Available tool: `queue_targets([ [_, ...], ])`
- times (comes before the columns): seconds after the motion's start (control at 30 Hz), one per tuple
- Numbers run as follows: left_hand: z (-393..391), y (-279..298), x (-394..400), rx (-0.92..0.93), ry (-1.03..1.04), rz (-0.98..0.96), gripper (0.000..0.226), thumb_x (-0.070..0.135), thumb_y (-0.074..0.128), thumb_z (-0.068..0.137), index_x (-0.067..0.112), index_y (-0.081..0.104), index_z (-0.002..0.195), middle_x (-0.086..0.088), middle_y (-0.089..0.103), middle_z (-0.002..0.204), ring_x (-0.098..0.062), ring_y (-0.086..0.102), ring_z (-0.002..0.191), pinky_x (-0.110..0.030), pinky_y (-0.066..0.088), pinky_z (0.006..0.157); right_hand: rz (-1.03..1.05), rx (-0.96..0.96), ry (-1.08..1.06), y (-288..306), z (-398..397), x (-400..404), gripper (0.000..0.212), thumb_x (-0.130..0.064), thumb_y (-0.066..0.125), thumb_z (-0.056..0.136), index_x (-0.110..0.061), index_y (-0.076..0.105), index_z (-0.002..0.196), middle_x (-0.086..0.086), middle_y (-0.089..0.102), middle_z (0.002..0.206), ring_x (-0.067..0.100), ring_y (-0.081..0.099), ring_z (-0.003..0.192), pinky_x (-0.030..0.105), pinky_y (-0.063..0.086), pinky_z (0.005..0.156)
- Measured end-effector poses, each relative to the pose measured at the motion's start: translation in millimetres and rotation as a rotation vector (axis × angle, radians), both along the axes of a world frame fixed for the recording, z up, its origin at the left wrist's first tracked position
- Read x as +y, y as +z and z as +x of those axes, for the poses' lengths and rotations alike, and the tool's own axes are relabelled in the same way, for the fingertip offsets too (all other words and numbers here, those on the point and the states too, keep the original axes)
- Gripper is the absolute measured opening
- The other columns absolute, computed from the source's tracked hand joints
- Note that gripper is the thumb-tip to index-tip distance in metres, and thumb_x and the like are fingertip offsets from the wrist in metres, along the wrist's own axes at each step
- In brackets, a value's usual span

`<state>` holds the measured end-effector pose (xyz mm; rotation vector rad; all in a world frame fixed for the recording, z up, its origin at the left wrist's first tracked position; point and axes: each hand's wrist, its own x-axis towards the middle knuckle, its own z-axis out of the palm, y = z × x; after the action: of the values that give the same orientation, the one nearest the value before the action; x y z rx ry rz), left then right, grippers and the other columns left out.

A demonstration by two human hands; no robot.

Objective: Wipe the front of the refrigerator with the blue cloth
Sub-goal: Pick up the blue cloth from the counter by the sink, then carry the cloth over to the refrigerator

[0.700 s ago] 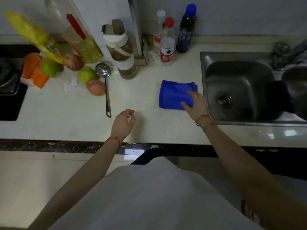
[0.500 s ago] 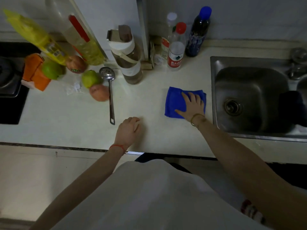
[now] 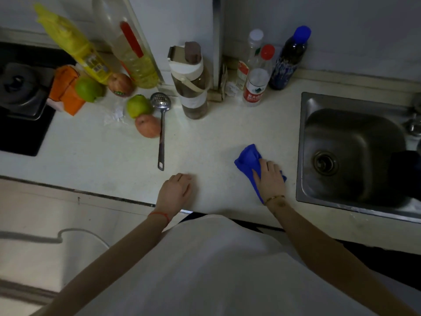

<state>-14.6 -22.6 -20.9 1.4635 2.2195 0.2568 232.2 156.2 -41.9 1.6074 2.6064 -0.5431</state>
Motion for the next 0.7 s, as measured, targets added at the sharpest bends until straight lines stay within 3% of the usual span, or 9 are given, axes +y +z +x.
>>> queue_targets([
  [0.07,4.8,0.5,-17.3,-0.076,0.113,-0.006,0.053,0.04,0.031,0.089,0.011,0.067,0.114,-0.007,0.069,0.109,-0.029,0.066,0.095,-0.039,0.055,0.08,-0.123,0.135,-0.021,5.8,4.1,-6.6,0.043,-0.03,0.047,0.1,-0.01,0.042,0.138,0.011,0.054,0.126,0.029,0.052,0.112,0.043,0.049,0.096],
  [0.17,19.7,1.7,-48.8,-0.16,0.271,-0.03,0.03,0.028,0.049,0.094,0.014,0.066,0.114,-0.006,0.07,0.107,-0.027,0.066,0.095,-0.036,0.053,0.082,-0.22,0.26,0.058,13.8,9.7,-19.9,0.046,-0.038,0.043,0.101,-0.01,0.046,0.136,0.01,0.059,0.121,0.026,0.054,0.106,0.038,0.046,0.094],
  [0.37,95.2,3.6,-149.2,-0.254,0.714,0.09,0.016,0.018,0.057,0.095,0.012,0.07,0.102,-0.003,0.072,0.095,-0.023,0.066,0.084,-0.033,0.052,0.077,-0.402,0.334,0.204,23.3,24.3,-66.1,0.043,-0.039,0.047,0.099,-0.011,0.05,0.132,0.01,0.063,0.118,0.026,0.058,0.103,0.04,0.051,0.092],
  [0.47,145.7,-7.7,-216.7,-0.387,1.028,0.027,0.019,0.02,0.056,0.095,0.014,0.071,0.106,-0.001,0.07,0.095,-0.02,0.065,0.086,-0.028,0.048,0.08,-0.424,0.314,0.348,23.5,31.5,-95.3,0.04,-0.037,0.05,0.098,-0.014,0.051,0.129,0.011,0.063,0.12,0.028,0.059,0.105,0.04,0.051,0.092],
  [0.6,209.0,-23.5,-306.7,-0.567,1.4,-0.023,0.024,0.022,0.056,0.095,0.006,0.071,0.107,-0.012,0.074,0.102,-0.03,0.07,0.09,-0.036,0.055,0.089,-0.475,0.234,0.479,20.1,36.1,-140.2,0.048,-0.045,0.052,0.094,-0.011,0.053,0.128,0.014,0.064,0.121,0.029,0.06,0.108,0.036,0.049,0.093],
  [0.7,256.0,-30.1,-367.5,-0.756,1.637,-0.024,0.029,0.017,0.054,0.098,-0.005,0.065,0.112,-0.015,0.07,0.095,-0.025,0.064,0.073,-0.029,0.05,0.068,-0.487,0.104,0.594,9.4,37.5,-175.5,0.04,-0.034,0.056,0.096,-0.008,0.055,0.126,0.019,0.064,0.12,0.032,0.061,0.108,0.035,0.047,0.091],
])
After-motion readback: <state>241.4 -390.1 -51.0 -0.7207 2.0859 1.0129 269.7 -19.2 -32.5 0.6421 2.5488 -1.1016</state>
